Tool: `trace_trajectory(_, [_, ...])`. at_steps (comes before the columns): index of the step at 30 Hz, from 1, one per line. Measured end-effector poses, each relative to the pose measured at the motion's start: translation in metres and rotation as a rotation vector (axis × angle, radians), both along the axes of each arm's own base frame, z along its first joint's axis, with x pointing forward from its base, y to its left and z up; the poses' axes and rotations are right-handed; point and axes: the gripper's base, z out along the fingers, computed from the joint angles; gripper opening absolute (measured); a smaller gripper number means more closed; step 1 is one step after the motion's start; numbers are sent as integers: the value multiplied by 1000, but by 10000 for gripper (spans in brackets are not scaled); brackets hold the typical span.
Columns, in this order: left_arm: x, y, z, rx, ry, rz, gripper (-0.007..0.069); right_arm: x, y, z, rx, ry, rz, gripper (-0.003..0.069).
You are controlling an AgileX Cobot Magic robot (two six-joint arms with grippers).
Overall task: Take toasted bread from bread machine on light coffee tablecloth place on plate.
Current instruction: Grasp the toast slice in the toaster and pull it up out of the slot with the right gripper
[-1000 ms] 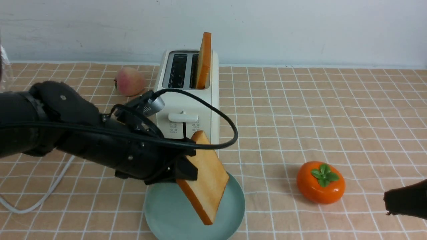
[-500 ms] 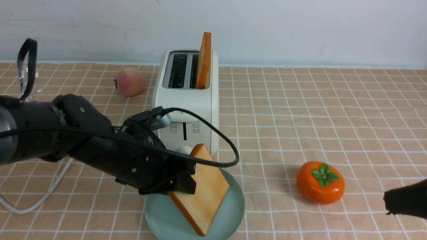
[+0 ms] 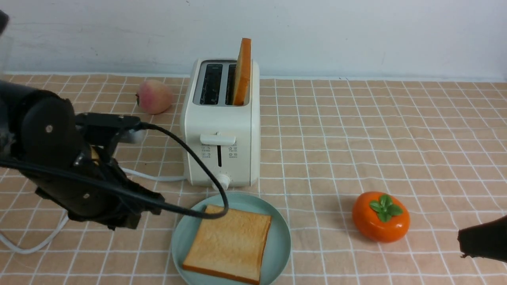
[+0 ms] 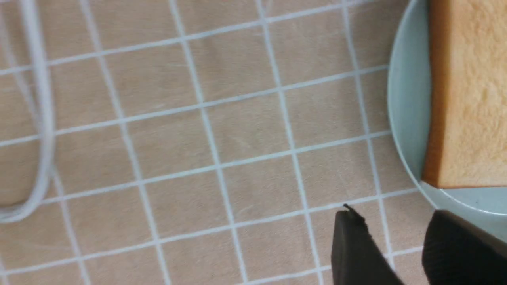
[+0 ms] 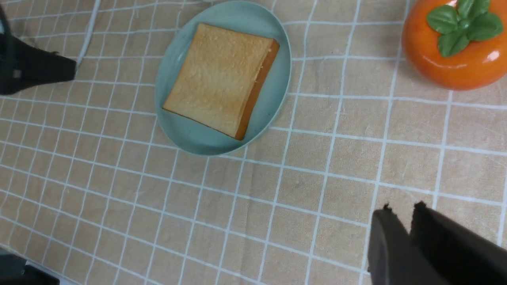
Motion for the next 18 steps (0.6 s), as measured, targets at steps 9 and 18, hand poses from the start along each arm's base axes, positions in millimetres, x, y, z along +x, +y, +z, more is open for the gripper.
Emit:
trace_trajectory(9, [-63,24,70,-68,-196,52,-14,18,0,34,29,-109,-26,99])
trace_trajectory(18, [-150,48,91,-244,-484,50,-14,61,62,88,81,-166,231,104])
